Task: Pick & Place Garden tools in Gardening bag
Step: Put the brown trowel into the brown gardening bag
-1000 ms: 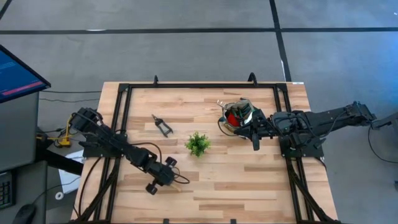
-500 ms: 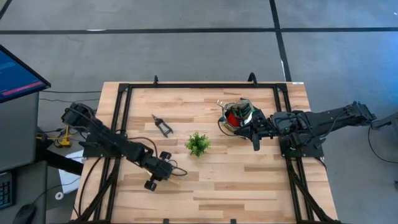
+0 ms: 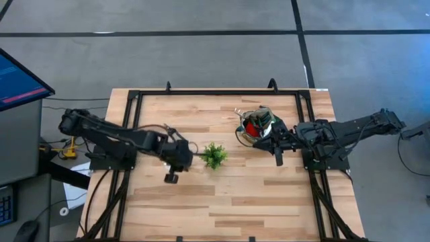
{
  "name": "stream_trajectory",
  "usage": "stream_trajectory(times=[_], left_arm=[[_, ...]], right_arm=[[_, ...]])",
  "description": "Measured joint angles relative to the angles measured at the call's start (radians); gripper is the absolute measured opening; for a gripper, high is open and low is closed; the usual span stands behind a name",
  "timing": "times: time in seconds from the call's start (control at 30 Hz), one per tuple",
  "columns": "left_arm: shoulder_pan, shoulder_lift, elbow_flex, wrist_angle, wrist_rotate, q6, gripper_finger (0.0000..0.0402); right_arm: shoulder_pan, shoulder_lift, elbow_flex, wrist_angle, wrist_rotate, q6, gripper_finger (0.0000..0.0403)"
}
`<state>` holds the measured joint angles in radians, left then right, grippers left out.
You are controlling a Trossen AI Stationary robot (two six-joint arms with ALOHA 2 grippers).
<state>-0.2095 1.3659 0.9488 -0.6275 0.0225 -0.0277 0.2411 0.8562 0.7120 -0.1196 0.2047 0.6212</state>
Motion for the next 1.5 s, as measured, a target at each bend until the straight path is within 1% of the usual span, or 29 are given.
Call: stream_trajectory(times=[0.07, 0.23, 0.4, 0.5, 0.63, 0.73, 0.83, 0.93, 1.03, 1.2, 1.37, 1.5], left_arm=[[0.027, 0.0, 0.04, -0.048, 0.0, 0.02, 0.0037], [0.069, 0.0, 0.138, -0.096, 0.0, 0.023, 0.0037], [0.072, 0.0, 0.25, -0.153, 0.0, 0.023, 0.0037], [0.07, 0.0, 0.308, -0.167, 0.0, -0.003, 0.0037], [0.069, 0.003, 0.366, -0.17, -0.035, -0.037, 0.0037], [0.069, 0.016, 0.405, -0.174, -0.049, -0.038, 0.0037], [0.069, 0.057, 0.448, -0.191, -0.049, -0.039, 0.0037], [0.069, 0.118, 0.498, -0.232, -0.045, -0.037, 0.0037], [0.069, 0.187, 0.558, -0.295, -0.033, -0.011, 0.0037], [0.082, 0.272, 0.673, -0.371, -0.033, 0.023, 0.0037], [0.098, 0.286, 0.756, -0.381, -0.041, 0.068, 0.0037], [0.115, 0.272, 0.788, -0.383, -0.047, 0.073, 0.0037]], right_arm=[[0.022, 0.0, 0.0, 0.0, 0.002, 0.0, 0.0], [0.068, 0.0, 0.0, -0.004, 0.003, 0.0, 0.0], [0.093, 0.0, 0.0, -0.004, 0.033, 0.0, 0.0], [0.1, 0.0, 0.0, -0.004, 0.057, 0.0, 0.0], [0.099, 0.0, 0.0, -0.004, 0.074, 0.0, 0.0], [0.099, 0.0, 0.001, -0.004, 0.112, 0.005, 0.0], [0.099, 0.006, 0.017, -0.013, 0.139, 0.007, 0.0], [0.1, 0.039, 0.055, -0.022, 0.155, -0.022, 0.0], [0.099, 0.099, 0.126, -0.053, 0.158, -0.064, 0.0], [0.099, 0.21, 0.272, -0.197, 0.16, -0.135, 0.0], [0.099, 0.31, 0.415, -0.323, 0.163, -0.229, 0.0], [0.099, 0.376, 0.5, -0.332, 0.163, -0.327, 0.0]])
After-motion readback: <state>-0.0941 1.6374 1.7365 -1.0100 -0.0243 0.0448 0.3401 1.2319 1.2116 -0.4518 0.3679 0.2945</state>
